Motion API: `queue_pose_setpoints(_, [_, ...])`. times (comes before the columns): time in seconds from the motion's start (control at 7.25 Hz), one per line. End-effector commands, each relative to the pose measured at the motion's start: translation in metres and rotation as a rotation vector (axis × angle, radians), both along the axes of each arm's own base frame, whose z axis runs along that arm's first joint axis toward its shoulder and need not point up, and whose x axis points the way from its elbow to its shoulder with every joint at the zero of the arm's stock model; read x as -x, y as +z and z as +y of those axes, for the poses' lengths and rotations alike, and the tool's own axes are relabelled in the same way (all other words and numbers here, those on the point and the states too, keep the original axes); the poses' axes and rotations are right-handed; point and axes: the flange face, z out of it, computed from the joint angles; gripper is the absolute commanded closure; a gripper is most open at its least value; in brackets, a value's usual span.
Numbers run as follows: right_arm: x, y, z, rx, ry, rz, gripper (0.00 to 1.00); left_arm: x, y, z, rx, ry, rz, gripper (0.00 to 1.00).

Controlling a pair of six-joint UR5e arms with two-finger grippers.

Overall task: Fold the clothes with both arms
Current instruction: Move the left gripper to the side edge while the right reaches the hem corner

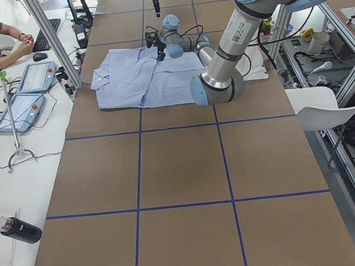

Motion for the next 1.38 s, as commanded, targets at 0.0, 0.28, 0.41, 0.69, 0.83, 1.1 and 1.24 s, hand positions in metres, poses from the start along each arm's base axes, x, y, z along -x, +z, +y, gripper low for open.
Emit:
queue_pose_setpoints(0.0, [0.048,0.014,0.055,0.020,-0.015,-0.090,0.00,0.088,0.011,-0.013,-0.020,0.022,-0.064,0.00])
queue_pose_setpoints(0.28, [0.110,0.010,0.108,0.038,0.014,-0.087,0.00,0.157,0.047,-0.012,-0.075,0.005,-0.106,0.00])
queue_pose_setpoints(0.41, [0.132,0.014,0.129,0.040,0.011,-0.063,0.00,0.173,0.053,-0.012,-0.087,-0.004,-0.111,0.00])
queue_pose_setpoints(0.69, [0.157,0.037,0.166,0.113,0.026,-0.011,0.00,0.178,0.051,-0.006,-0.084,-0.006,-0.098,0.00])
queue_pose_setpoints(0.83, [0.162,0.047,0.173,0.118,0.024,-0.007,0.00,0.180,0.047,-0.005,-0.086,-0.007,-0.089,0.00])
queue_pose_setpoints(1.1, [0.157,0.088,0.181,0.120,0.013,-0.005,0.00,0.180,0.046,-0.004,-0.086,-0.008,-0.087,0.00])
queue_pose_setpoints(1.24, [0.156,0.100,0.181,0.119,0.010,-0.014,0.00,0.179,0.047,-0.003,-0.086,-0.006,-0.089,0.00])
